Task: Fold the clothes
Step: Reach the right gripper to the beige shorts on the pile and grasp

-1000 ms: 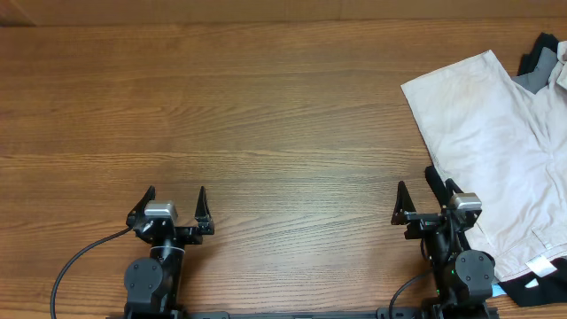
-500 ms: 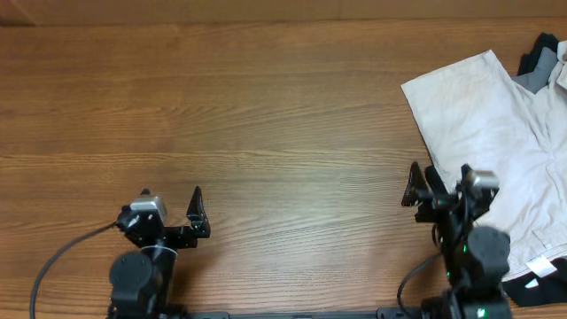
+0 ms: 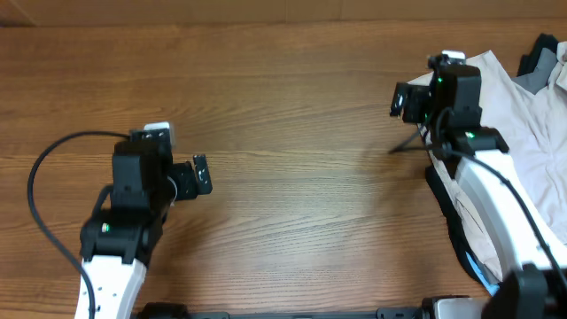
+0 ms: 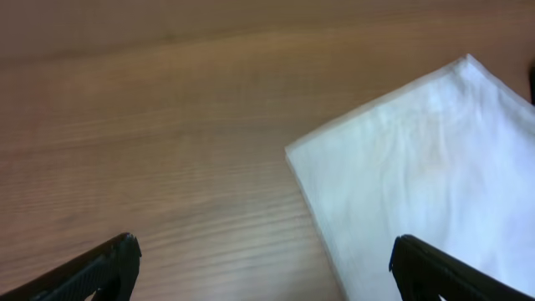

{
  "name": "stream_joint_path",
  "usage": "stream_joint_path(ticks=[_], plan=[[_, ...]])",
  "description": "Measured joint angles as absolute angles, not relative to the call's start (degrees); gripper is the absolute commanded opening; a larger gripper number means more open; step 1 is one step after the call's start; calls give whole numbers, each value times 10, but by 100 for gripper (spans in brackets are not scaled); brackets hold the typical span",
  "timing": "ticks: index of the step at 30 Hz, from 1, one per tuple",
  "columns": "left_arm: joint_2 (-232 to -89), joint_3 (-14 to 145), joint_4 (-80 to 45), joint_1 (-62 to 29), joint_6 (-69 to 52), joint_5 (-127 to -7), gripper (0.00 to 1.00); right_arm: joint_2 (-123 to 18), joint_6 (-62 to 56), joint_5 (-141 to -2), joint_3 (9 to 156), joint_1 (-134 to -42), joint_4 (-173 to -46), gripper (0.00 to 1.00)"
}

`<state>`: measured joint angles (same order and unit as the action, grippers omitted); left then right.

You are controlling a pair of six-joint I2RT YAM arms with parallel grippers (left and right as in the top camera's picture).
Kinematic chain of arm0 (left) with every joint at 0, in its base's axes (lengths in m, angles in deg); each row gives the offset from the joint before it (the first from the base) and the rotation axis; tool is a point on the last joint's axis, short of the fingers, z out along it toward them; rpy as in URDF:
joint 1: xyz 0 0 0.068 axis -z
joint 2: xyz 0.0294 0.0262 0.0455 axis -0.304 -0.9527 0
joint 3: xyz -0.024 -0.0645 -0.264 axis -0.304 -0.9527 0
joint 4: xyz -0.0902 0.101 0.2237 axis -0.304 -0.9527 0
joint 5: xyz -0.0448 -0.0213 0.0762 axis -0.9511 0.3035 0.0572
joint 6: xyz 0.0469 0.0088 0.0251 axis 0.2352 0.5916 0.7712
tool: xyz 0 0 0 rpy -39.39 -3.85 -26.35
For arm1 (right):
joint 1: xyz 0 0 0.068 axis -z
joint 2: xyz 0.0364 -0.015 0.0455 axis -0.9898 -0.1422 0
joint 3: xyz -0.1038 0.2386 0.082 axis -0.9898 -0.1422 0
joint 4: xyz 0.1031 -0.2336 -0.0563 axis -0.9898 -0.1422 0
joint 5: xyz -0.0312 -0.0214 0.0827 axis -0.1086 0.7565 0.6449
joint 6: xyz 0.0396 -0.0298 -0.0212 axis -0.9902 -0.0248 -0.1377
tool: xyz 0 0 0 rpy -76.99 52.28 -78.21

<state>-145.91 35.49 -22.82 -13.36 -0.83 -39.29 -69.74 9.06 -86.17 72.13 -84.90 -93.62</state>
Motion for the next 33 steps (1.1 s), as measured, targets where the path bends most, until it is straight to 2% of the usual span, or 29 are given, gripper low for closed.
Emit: stream_joint_path(ticks=[4, 8, 14, 15, 17, 20, 21, 22, 23, 24, 25, 33], plan=[[-1519, 380, -229, -134, -8, -421, 100, -772, 102, -859, 736, -824, -878, 100], [-1543, 380, -233, -134, -8, -431, 100, -875, 114, -860, 739, -783, -872, 100], [-1544, 380, -232, -134, -8, -436, 100, -949, 142, -859, 739, -778, -857, 100], [-1544, 380, -232, -134, -8, -436, 100, -954, 145, -858, 739, -778, -853, 97], [-1544, 380, -232, -134, -8, -436, 100, -960, 150, -858, 739, -778, -851, 86], [-1544, 380, -231, -134, -8, -436, 100, -970, 150, -858, 739, -778, -849, 57], [-1544, 380, -231, -134, -8, -436, 100, -970, 155, -859, 740, -778, -851, 44], [-1544, 380, -230, -134, -8, -436, 100, -970, 151, -860, 740, -778, -850, 38], [-1544, 380, -230, -134, -8, -436, 100, -971, 155, -859, 740, -778, -850, 19], [-1544, 380, -230, -134, -8, -436, 100, -972, 154, -860, 740, -778, -851, 7], [-1544, 380, -230, -134, -8, -436, 100, -972, 154, -861, 740, -778, -851, 4], [-1544, 380, -230, -134, -8, -436, 100, -942, 154, -892, 761, -778, -925, 4]])
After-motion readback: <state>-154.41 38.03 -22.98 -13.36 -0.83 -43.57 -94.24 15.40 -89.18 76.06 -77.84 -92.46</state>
